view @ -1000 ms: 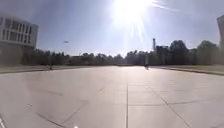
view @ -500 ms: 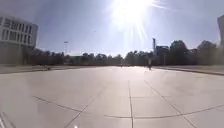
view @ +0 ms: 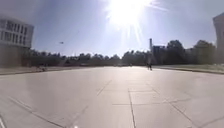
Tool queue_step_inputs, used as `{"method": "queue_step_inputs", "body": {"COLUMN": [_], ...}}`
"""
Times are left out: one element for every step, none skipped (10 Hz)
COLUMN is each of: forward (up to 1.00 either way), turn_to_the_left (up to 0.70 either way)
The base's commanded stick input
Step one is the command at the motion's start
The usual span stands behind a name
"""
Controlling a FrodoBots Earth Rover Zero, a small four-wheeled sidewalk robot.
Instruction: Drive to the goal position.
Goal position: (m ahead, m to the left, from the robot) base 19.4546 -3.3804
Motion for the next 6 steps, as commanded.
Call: {"method": "queue_step_inputs", "body": {"forward": [0.7, 0.7, 0.7, 0.7, 0.7, 0.7], "turn_to_the_left": [0.0, 0.0, 0.0, 0.0, 0.0, 0.0]}}
